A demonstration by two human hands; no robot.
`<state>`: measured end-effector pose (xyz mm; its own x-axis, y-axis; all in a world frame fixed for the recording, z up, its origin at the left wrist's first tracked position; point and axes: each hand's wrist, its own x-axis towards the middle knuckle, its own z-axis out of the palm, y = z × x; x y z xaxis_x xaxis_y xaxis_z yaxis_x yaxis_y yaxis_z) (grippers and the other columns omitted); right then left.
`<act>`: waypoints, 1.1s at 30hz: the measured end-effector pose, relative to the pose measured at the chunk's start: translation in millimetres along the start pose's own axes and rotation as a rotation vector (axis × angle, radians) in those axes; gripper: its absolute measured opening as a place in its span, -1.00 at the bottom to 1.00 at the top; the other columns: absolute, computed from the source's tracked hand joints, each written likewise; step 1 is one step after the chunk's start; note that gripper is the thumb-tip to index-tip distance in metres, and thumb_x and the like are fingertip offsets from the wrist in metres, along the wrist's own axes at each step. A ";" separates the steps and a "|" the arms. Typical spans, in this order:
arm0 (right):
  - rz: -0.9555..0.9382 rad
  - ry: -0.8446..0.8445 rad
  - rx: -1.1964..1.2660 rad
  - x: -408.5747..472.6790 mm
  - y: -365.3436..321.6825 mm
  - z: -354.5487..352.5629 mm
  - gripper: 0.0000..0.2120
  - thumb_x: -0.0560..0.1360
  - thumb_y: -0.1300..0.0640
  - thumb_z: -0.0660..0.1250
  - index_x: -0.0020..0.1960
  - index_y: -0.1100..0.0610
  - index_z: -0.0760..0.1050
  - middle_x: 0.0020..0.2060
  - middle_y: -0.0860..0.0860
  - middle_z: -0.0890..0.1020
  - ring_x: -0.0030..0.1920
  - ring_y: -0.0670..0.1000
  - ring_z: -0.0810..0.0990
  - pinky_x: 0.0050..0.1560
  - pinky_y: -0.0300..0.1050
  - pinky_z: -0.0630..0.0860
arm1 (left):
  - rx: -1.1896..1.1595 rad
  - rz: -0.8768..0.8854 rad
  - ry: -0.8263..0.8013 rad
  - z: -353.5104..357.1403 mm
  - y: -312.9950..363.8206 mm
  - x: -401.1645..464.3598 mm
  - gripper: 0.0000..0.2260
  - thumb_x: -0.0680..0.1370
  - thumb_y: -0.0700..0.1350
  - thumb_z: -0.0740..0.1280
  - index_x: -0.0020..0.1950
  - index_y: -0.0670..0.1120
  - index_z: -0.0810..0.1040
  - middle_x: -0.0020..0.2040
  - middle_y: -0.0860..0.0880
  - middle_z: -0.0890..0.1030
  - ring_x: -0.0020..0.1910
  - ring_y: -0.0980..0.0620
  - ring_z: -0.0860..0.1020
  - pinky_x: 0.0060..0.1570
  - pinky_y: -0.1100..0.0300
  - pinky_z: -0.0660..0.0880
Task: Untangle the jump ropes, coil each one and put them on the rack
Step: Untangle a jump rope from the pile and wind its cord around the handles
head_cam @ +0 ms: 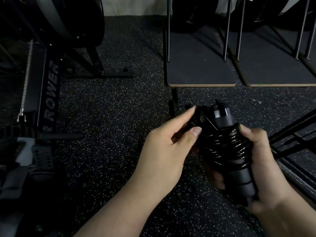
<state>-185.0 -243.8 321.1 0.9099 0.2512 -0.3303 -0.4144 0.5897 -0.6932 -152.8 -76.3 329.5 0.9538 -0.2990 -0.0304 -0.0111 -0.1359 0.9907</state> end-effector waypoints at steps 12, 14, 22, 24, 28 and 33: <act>-0.067 0.089 -0.043 2.5 -0.6 4.6 -0.42 -0.21 -0.24 0.65 -0.35 0.11 0.71 -0.49 0.08 0.63 -0.58 0.02 0.57 -0.54 -0.22 0.50 | 0.234 0.239 0.296 2.9 6.9 -6.8 -0.83 0.55 -0.05 0.44 0.11 0.00 0.74 -0.05 0.21 0.71 0.01 0.31 0.64 0.00 0.46 0.52; -0.092 0.185 -0.062 -2.5 6.2 4.2 -0.30 -0.21 -0.26 0.66 -0.19 0.13 0.75 -0.37 0.10 0.67 -0.46 0.02 0.63 -0.47 -0.21 0.53 | 0.287 0.259 0.303 3.9 6.4 -8.5 -0.85 0.56 -0.04 0.42 0.07 0.00 0.74 -0.08 0.21 0.70 -0.02 0.31 0.63 -0.05 0.47 0.50; -0.075 0.195 -0.216 -11.9 8.9 14.8 -0.64 0.29 -0.17 0.41 -0.13 0.10 0.71 -0.39 0.10 0.63 -0.48 0.01 0.60 -0.51 -0.18 0.49 | 0.344 0.381 0.419 -2.7 -0.3 -7.2 -0.75 0.57 -0.08 0.38 0.23 -0.06 0.69 0.09 0.15 0.70 0.11 0.31 0.62 0.13 0.48 0.49; -0.090 0.147 -0.145 -11.0 8.3 15.0 -0.38 0.18 -0.24 0.56 0.04 0.19 0.68 -0.38 0.13 0.63 -0.50 0.03 0.60 -0.50 -0.19 0.50 | 0.287 0.399 0.385 -3.3 3.5 -8.7 -0.73 0.57 -0.03 0.38 0.24 -0.02 0.67 0.11 0.19 0.69 0.12 0.32 0.62 0.15 0.44 0.50; -0.102 0.102 -0.159 -8.9 6.2 10.7 -0.26 0.08 -0.32 0.60 0.06 0.17 0.68 -0.33 0.11 0.65 -0.45 0.02 0.62 -0.46 -0.18 0.52 | 0.229 0.368 0.342 -0.9 6.6 -10.1 -0.69 0.54 0.04 0.39 0.27 0.05 0.63 0.08 0.31 0.64 0.09 0.36 0.61 0.12 0.47 0.49; -0.104 0.115 -0.159 -5.7 4.6 15.8 -0.47 -0.08 -0.26 0.63 -0.30 0.09 0.71 -0.48 0.06 0.63 -0.54 0.00 0.60 -0.52 -0.21 0.51 | 0.278 0.449 0.360 -4.2 2.4 -5.7 -0.78 0.56 -0.10 0.41 0.18 -0.10 0.70 -0.03 0.11 0.70 -0.01 0.21 0.66 0.04 0.42 0.52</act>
<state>-191.7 -230.4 330.0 0.9433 0.1004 -0.3165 -0.3248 0.4774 -0.8164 -157.0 -71.0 332.6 0.8789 -0.0545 0.4738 -0.4642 -0.3259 0.8236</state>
